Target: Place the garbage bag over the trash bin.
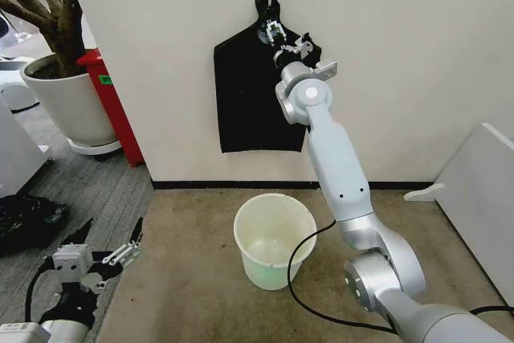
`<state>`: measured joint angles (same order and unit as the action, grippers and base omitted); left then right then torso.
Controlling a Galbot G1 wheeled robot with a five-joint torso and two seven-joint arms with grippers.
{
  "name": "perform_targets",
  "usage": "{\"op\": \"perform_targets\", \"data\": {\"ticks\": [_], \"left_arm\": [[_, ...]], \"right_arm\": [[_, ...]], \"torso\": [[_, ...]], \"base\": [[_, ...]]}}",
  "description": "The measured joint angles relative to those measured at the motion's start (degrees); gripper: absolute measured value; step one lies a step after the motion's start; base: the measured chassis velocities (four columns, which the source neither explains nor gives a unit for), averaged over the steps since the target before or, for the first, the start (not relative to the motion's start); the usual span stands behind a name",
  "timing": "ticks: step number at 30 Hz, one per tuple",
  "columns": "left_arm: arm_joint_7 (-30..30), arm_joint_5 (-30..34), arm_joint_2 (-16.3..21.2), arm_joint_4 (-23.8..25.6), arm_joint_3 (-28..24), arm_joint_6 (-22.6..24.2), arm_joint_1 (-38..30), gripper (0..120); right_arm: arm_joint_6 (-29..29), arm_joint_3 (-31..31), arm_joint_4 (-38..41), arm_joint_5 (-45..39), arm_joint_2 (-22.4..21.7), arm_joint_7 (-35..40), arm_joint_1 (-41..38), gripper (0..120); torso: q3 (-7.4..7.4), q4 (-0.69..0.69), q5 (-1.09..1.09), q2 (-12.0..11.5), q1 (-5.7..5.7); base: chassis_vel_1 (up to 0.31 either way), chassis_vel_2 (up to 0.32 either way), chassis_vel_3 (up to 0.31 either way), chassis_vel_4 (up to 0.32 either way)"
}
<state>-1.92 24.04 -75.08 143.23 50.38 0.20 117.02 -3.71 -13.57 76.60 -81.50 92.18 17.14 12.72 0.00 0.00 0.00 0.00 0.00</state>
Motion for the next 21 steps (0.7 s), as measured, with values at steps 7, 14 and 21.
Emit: {"op": "perform_targets", "data": {"ticks": [7, 14, 21], "left_arm": [[0.1, -0.1, -0.1, 0.0, -0.2, -0.2, -0.5, 100], [0.1, -0.2, -0.4, 0.0, -0.3, -0.4, -0.7, 100], [0.1, -0.5, -0.6, 0.0, -0.5, -0.8, -1.1, 100]], "right_arm": [[0.3, 0.1, -0.5, -0.5, 0.0, 1.3, -1.0, 16], [0.4, 0.1, 0.7, -4.0, 0.0, 6.1, -1.2, 0], [0.8, 0.1, 3.1, -7.5, 0.0, 12.7, -1.5, 0]], "torso": [[0.0, 0.0, 0.0, 0.0, 0.0], [0.0, 0.0, 0.0, 0.0, 0.0], [0.0, -0.01, 0.0, 0.0, 0.0]], "base": [[0.0, 0.0, 0.0, 0.0], [0.0, 0.0, 0.0, 0.0], [0.0, 0.0, 0.0, 0.0]]}}
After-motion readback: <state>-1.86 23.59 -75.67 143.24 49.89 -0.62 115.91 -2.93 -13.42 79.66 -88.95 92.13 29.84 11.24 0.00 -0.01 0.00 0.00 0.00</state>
